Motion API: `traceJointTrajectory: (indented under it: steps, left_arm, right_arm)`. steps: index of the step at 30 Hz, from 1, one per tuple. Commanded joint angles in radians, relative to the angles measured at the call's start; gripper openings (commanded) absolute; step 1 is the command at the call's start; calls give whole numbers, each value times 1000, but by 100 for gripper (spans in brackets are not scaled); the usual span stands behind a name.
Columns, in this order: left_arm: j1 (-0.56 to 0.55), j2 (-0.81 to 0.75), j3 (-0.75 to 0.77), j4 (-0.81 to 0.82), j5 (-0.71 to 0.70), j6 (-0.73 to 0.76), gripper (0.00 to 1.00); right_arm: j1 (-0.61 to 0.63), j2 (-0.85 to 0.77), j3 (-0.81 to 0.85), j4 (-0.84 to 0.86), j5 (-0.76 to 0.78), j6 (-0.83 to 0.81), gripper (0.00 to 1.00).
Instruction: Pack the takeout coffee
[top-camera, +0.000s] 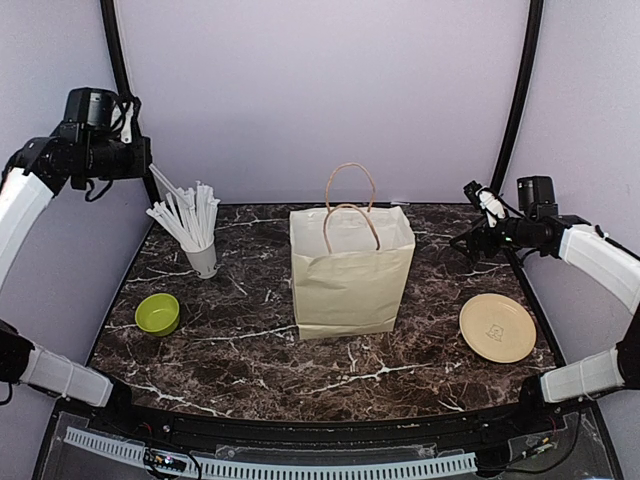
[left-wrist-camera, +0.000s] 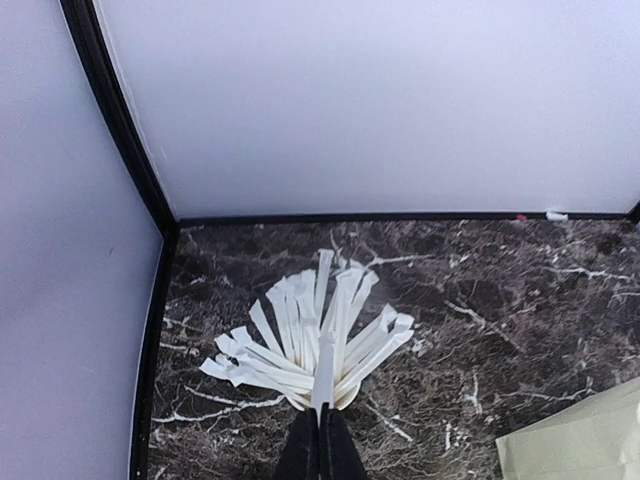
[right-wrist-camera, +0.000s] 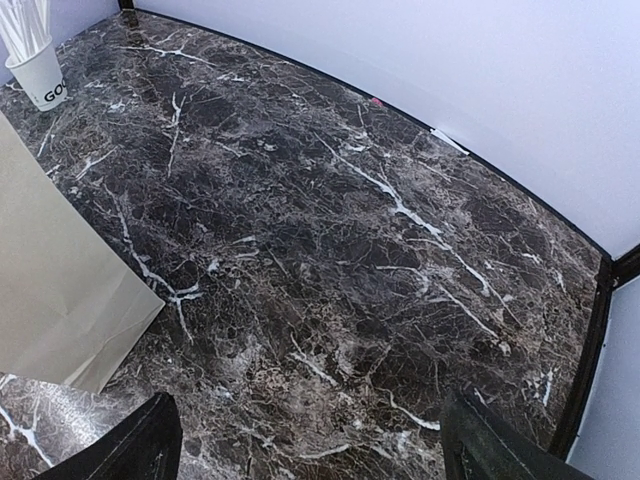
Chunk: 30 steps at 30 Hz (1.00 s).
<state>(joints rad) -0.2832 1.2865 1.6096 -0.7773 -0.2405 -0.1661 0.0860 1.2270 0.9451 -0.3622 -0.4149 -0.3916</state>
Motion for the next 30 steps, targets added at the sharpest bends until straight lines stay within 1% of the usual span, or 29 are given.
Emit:
traceJointTrajectory:
  steps: [1, 2, 3, 4, 8, 9, 10, 12, 13, 15, 16, 18, 20, 22, 25, 30]
  left_arm:
    - [6, -62, 128, -115, 125, 4, 0]
    - [6, -75, 139, -108, 201, 4, 0]
    - [6, -84, 152, -76, 247, 4, 0]
    - [6, -100, 155, -53, 346, 4, 0]
    - [4, -120, 149, 104, 613, -34, 0]
    - [3, -115, 153, 141, 648, -63, 0]
    - [3, -100, 155, 157, 719, -78, 0]
    - [-13, -72, 165, 219, 811, -117, 0]
    - [-41, -60, 170, 226, 828, -129, 0]
    - [-110, -22, 204, 214, 827, -107, 0]
    - [-137, 10, 237, 177, 806, -94, 0]
    - [-209, 60, 287, 115, 805, -63, 0]
    - [-256, 109, 328, 51, 796, -23, 0]
    - [-308, 150, 364, -15, 747, 16, 0]
    - [-364, 203, 401, -82, 653, 56, 0]
    - [-429, 259, 441, -167, 575, 104, 0]
  right_arm:
    - [1, 6, -11, 37, 4, -14, 90]
    - [1, 5, -11, 38, 5, -14, 90]
    - [1, 4, -13, 37, 5, -14, 90]
    - [2, 4, -14, 37, 5, -15, 90]
    - [1, 3, -16, 40, 10, -18, 90]
    - [1, 2, -16, 40, 11, -19, 90]
    - [1, 1, -17, 39, 13, -18, 90]
    - [1, -3, -20, 40, 16, -20, 90]
    - [1, -6, -21, 41, 20, -20, 90]
    - [3, -12, -26, 44, 27, -20, 90]
    - [2, -13, -27, 46, 29, -21, 90]
    - [2, -15, -29, 48, 33, -21, 90]
    - [1, -14, -29, 48, 36, -23, 90]
    - [1, -15, -31, 48, 37, -24, 90]
    - [2, -12, -32, 48, 36, -24, 90]
    - [1, -4, -34, 48, 29, -28, 90]
